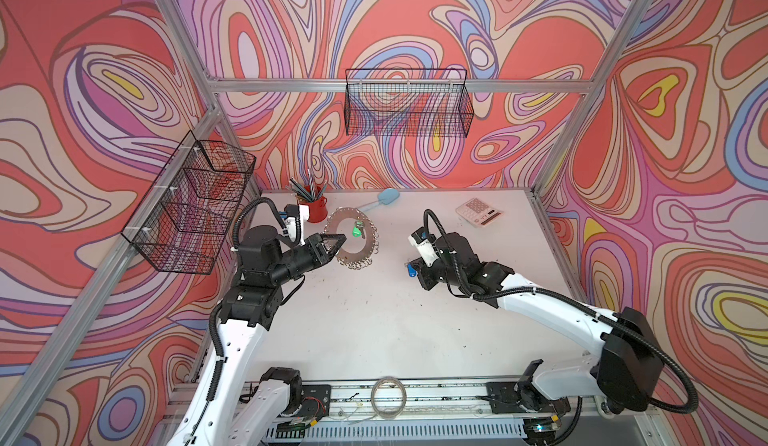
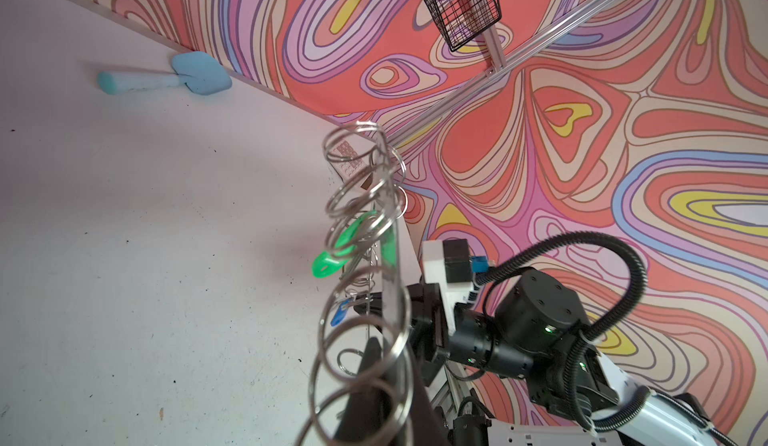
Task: Put the keys on the keyring
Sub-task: 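Lift the blue-tagged key with the right gripper toward the plate held by the left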
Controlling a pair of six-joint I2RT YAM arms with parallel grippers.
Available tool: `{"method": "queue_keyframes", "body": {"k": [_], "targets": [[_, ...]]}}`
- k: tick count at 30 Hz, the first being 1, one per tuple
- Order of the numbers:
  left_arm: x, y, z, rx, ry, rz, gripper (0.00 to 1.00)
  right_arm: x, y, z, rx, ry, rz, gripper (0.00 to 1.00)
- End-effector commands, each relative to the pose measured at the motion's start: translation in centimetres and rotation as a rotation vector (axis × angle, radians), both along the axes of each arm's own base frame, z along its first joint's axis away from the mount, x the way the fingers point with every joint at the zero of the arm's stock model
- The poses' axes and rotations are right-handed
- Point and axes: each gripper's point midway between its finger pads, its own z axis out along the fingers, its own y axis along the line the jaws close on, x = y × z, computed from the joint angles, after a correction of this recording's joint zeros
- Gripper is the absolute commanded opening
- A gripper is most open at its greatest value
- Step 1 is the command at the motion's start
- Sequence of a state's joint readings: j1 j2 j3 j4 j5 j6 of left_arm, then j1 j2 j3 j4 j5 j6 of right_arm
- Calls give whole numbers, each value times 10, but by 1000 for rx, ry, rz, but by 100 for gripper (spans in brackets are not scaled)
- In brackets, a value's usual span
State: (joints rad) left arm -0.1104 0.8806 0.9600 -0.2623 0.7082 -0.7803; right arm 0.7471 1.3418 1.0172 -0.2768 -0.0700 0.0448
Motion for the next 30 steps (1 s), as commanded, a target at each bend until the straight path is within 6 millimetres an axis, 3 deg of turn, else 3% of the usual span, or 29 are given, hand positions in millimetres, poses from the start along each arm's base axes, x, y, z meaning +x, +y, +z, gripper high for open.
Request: {"method": "queue_keyframes", "body": {"k": [1,6,12,19,30], "targets": [[9,4,40,-44,-108,46,0,-26,15,51,69,-33,109,0],[9,-2,66,-55,-190,67,0,-62,39,116,177,-102,204,0],[1,-16,90,-31,-265,58,0,-89,61,156,286,-164,268,0],[-8,-22,103,-32,-324,48,0,-101,81,166,351,-167,324,0],[-15,-25,103,-20,-360,21,0,-82,99,157,343,-169,284,0]]}}
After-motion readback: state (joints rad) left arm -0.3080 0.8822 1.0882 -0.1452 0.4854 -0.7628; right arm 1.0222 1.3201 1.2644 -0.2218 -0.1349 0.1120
